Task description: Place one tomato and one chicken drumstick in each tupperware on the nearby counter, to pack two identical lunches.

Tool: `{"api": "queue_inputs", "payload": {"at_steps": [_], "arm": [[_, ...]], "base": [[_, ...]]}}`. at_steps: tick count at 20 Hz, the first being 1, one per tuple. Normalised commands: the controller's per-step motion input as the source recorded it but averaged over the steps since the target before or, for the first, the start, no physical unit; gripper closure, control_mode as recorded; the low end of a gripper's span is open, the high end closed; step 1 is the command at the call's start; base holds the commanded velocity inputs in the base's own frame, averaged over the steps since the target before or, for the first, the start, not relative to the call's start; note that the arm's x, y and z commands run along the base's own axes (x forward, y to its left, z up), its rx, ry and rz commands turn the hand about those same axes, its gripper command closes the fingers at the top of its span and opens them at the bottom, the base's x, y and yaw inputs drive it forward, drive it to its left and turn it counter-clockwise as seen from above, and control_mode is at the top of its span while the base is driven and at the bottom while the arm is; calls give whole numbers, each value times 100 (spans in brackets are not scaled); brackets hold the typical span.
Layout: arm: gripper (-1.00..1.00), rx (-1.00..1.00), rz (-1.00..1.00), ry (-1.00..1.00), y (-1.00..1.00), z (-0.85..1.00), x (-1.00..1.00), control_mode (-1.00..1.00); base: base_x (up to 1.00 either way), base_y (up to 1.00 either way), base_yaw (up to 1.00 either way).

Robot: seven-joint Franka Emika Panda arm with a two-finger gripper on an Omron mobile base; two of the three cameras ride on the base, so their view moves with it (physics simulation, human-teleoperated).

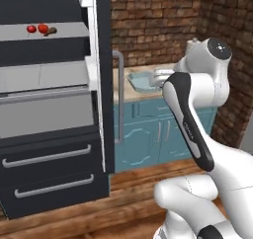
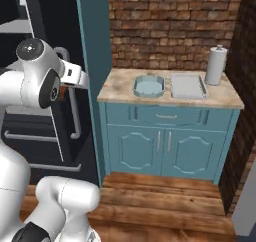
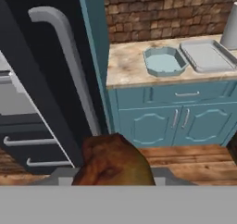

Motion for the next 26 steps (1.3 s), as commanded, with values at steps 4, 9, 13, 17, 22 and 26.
{"api": "queue_inputs", "payload": {"at_steps": [4,9,13,17,22,26], "arm": [[100,0,0,0,0,0,0,100],[100,0,0,0,0,0,0,100],[100,0,0,0,0,0,0,100],[100,0,0,0,0,0,0,100],[100,0,0,0,0,0,0,100],[100,0,0,0,0,0,0,100]], "base": [[0,-95,-4],[27,-60,-2],[70,-23,0],[97,-1,0],[100,-1,0],[100,0,0]]}}
